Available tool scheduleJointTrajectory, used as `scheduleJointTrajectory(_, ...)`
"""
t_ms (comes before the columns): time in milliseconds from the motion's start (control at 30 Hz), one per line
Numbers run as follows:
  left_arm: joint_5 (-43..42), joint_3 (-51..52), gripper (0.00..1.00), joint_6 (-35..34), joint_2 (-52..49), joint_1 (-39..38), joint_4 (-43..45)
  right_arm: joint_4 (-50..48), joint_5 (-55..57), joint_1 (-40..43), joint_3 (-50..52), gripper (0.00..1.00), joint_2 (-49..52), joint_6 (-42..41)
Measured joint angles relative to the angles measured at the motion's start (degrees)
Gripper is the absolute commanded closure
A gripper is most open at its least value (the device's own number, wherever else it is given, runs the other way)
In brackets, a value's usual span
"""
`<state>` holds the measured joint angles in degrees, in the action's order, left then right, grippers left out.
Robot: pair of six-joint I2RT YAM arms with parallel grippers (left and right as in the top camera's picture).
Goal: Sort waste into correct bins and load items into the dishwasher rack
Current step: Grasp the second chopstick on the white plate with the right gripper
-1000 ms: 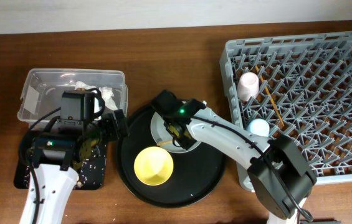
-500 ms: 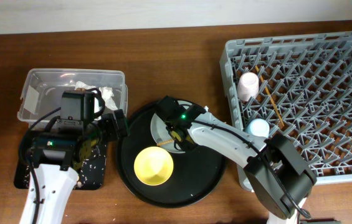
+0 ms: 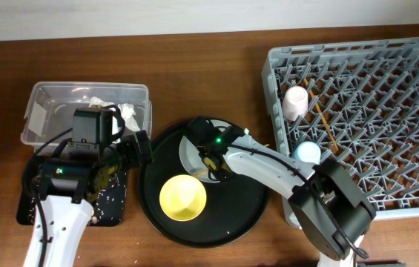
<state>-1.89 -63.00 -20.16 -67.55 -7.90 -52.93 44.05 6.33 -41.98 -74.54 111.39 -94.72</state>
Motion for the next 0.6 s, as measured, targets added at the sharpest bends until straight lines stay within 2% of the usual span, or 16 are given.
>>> scheduleJointTrajectory(200,0.02,0.00,0.01,0.00,0.00,0.00,0.00,-0.72,0.33,0.00,0.31,0.83,0.00,-0.02)
scheduleJointTrajectory(333,0.02,0.00,0.01,0.00,0.00,0.00,0.00,-1.44,0.52,0.00,0.70,0.96,0.00,-0.15)
scheduleJointTrajectory(600,0.02,0.00,0.01,0.00,0.00,0.00,0.00,-1.51,0.57,0.04,0.68,0.96,0.00,3.32)
